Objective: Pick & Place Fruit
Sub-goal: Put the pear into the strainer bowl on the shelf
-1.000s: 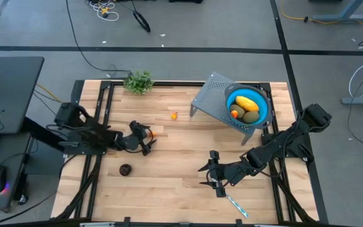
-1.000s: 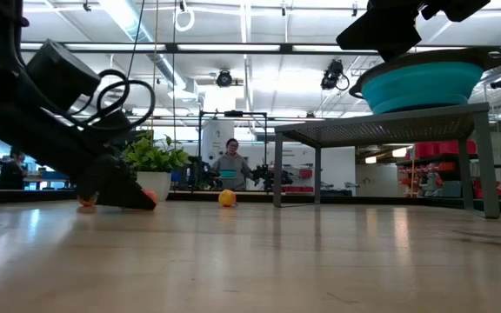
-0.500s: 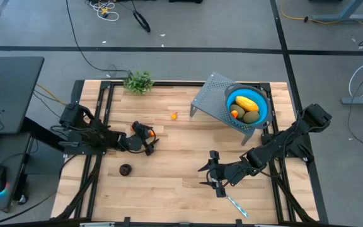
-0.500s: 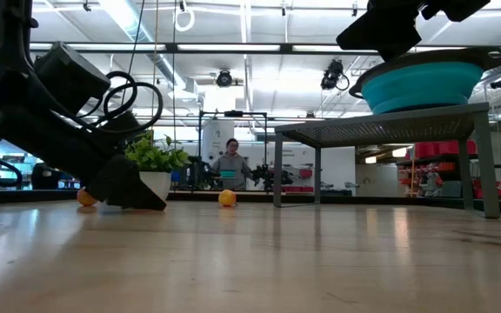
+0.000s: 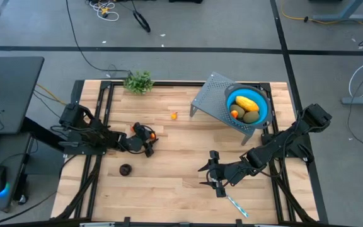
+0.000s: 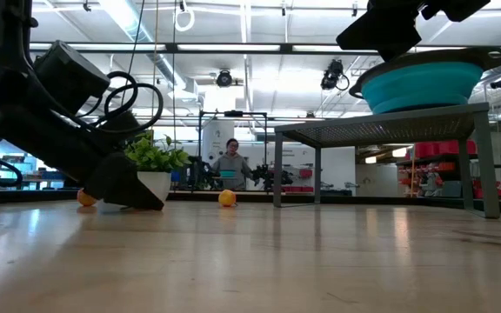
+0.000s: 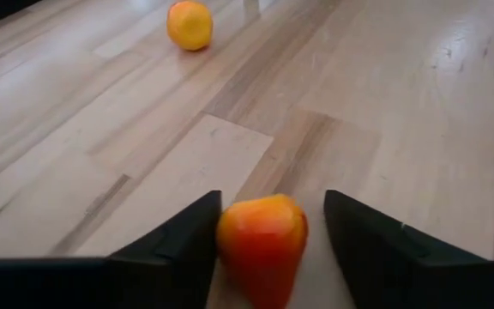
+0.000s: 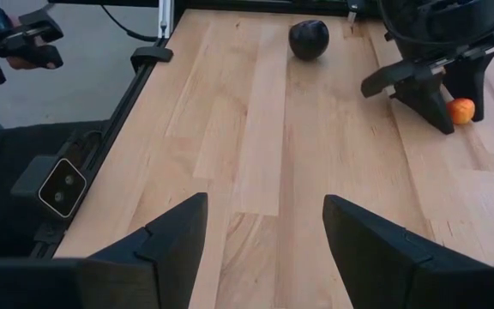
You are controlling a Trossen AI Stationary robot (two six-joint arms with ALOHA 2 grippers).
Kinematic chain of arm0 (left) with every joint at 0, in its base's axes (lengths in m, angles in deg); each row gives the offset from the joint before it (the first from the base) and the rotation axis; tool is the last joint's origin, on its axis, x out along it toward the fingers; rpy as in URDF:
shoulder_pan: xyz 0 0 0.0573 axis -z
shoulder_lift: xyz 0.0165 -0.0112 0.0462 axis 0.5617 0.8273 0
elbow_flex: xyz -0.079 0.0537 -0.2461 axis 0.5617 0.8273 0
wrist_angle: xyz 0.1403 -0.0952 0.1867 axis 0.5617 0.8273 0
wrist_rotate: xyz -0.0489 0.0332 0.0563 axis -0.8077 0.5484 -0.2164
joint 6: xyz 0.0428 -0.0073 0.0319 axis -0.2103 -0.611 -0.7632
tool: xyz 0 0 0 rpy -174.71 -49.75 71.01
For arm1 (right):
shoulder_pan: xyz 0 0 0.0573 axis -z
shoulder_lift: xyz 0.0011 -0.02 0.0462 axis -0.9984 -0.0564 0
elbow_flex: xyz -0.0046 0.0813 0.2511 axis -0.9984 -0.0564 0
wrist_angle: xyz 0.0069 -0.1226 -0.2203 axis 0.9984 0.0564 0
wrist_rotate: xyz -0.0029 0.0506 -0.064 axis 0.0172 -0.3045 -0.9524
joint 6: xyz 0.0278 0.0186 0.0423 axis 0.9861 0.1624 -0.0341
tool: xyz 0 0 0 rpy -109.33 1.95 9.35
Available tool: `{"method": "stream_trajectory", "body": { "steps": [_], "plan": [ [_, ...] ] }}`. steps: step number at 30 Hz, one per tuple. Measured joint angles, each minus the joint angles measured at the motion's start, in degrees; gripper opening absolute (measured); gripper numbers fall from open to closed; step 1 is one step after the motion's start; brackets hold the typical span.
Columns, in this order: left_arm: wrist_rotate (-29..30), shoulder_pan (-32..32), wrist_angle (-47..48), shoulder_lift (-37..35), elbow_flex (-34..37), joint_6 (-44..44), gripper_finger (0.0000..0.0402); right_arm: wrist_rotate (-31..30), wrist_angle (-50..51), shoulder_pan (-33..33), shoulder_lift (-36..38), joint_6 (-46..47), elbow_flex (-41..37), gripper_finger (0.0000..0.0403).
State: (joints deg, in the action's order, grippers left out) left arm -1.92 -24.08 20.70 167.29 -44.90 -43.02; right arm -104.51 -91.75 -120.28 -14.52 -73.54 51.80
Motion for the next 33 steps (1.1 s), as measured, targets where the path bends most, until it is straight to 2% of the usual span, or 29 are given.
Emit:
{"method": "stream_trajectory", "body": {
  "steps": [6, 9, 14, 18, 23, 28, 33],
  "plan": [
    [-4.5, -0.1, -1.3, -1.8, 0.2, -2.6, 0.0140, -2.0, -0.3, 0.0, 0.0, 0.0, 0.0, 0.0243],
    [-10.1, 0.4, -4.3, -3.1, 0.5, -5.4, 0.0121, -4.8, -2.3, 0.0, -0.3, -0.7, 0.0, 0.0243],
    [-25.0, 0.9, -16.1, -5.4, 0.2, -7.6, 0.0134, -5.5, -11.5, 0.1, -3.5, -11.1, 0.0, 0.0243],
    [-30.9, 1.5, -20.0, -6.1, -2.4, -5.4, 0.0151, -4.1, -19.4, 0.1, -6.6, -21.2, 0.0, 0.0243],
    [-35.2, 2.3, -15.0, -5.7, -8.8, -2.4, 0.0141, -5.0, -24.2, 0.1, -9.3, -28.4, 0.0, 0.0243],
    [-37.1, 3.9, -4.5, -5.7, -17.3, -1.4, 0.0128, -7.0, -24.8, 0.1, -11.2, -30.6, 0.0, 0.0243],
    [-38.6, 5.0, 5.7, -5.7, -24.3, -2.3, 0.0137, -7.7, -25.4, 0.1, -11.4, -33.9, 0.0, 0.0243]
  ]
}}
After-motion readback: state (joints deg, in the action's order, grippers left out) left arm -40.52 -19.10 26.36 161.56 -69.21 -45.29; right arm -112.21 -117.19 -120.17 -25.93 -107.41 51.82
